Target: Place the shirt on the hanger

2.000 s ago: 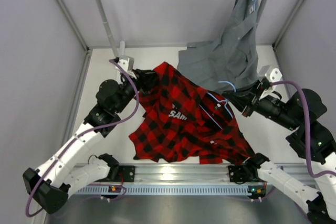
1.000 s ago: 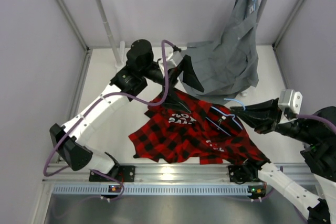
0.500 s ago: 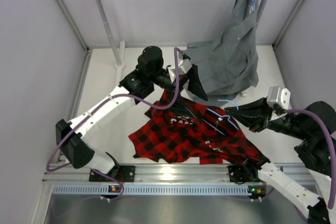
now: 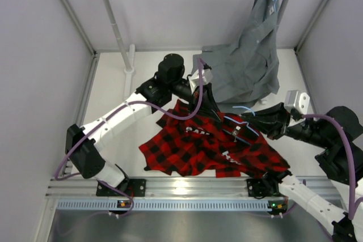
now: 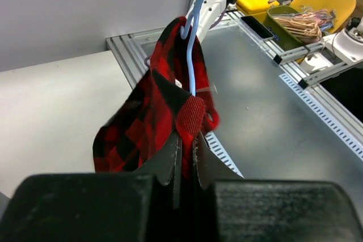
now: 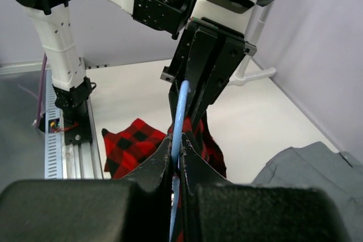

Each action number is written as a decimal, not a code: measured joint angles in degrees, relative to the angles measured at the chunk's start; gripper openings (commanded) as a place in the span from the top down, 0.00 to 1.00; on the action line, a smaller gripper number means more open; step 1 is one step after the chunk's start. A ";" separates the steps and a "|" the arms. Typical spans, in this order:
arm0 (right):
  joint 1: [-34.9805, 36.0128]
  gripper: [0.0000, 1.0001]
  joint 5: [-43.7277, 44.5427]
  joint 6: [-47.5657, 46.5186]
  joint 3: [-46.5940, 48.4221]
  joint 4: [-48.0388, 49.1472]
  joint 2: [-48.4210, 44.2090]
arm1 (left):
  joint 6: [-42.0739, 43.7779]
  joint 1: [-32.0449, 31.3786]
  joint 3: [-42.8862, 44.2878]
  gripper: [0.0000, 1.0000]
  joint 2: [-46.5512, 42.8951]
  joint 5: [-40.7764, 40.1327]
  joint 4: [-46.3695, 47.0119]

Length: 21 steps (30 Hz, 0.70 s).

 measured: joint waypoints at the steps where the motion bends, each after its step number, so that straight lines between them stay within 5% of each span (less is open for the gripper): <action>1: -0.02 1.00 0.46 -0.04 -0.17 0.24 0.02 | 0.85 0.00 -0.15 1.00 -0.13 0.07 -0.55; 3: -0.07 1.00 0.83 -0.07 -0.74 0.83 0.00 | 3.06 0.00 -0.28 1.00 -0.35 -0.20 -2.19; 6: -0.11 0.48 2.23 1.09 -2.36 1.42 -0.04 | 8.09 0.22 -1.01 1.00 -1.25 -2.21 -5.42; 7: -0.09 0.05 2.73 1.33 -3.06 1.70 -0.09 | 9.35 0.52 -1.38 1.00 -1.49 -2.84 -6.10; 8: -0.11 0.00 3.74 1.99 -3.87 1.68 -0.24 | 10.78 0.76 -1.79 1.00 -1.68 -3.15 -6.69; 15: -0.11 0.02 13.79 1.36 -5.51 -4.22 -3.13 | 14.08 7.91 -2.49 1.00 -1.57 1.01 -9.16; 21: -0.11 0.22 17.55 -1.46 -5.44 -14.38 -5.44 | 13.14 12.74 -2.49 1.00 -1.55 4.83 -9.25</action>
